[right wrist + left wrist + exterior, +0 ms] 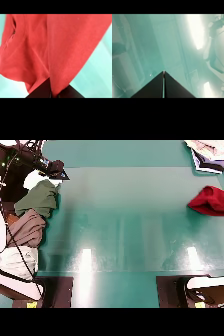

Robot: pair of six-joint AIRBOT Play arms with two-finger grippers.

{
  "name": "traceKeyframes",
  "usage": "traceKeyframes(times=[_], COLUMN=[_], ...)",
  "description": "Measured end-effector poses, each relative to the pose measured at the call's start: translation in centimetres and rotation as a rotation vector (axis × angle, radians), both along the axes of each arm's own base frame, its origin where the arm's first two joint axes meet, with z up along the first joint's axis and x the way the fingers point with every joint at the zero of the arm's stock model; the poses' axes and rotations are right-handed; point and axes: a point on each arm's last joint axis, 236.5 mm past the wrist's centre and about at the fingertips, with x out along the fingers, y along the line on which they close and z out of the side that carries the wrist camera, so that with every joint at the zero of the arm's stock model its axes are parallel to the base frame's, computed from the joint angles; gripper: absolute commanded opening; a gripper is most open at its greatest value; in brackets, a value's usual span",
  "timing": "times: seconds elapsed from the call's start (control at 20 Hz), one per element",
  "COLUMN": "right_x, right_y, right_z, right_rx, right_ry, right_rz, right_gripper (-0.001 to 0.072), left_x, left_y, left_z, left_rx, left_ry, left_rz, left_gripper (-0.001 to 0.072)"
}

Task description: Fold the shirts.

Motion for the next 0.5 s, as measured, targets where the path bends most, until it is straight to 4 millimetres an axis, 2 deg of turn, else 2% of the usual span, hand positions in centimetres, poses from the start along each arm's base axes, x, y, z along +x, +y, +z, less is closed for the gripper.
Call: traceKeyframes(times=[0.15, 0.4, 0.45, 0.5], right_x=[-3.5, -6.5, -7.1, -7.9], right_y=[-0.2, 1.6, 2.0, 2.4], right_z=[-0.6, -1.9, -2.4, -2.8], right_rx=[0.017, 0.066, 0.078, 0.09], right_ry=[0.129, 0.261, 0.285, 0.313], right_rz=[-0.062, -0.091, -0.094, -0.097], right_gripper=[0.0015, 0.0034, 0.0189, 0.0408], left_x=[0.0, 0.0, 0.0, -0.1], left_y=[-0.1, -0.2, -0.2, -0.2], left_z=[0.1, 0.1, 0.1, 0.1], left_rx=[-0.005, -0.003, -0.003, -0.002], left_ry=[0.0, -0.005, -0.007, -0.008], left_rz=[-0.002, -0.011, -0.014, -0.016], left_gripper=[0.0022, 0.0022, 0.0021, 0.0021])
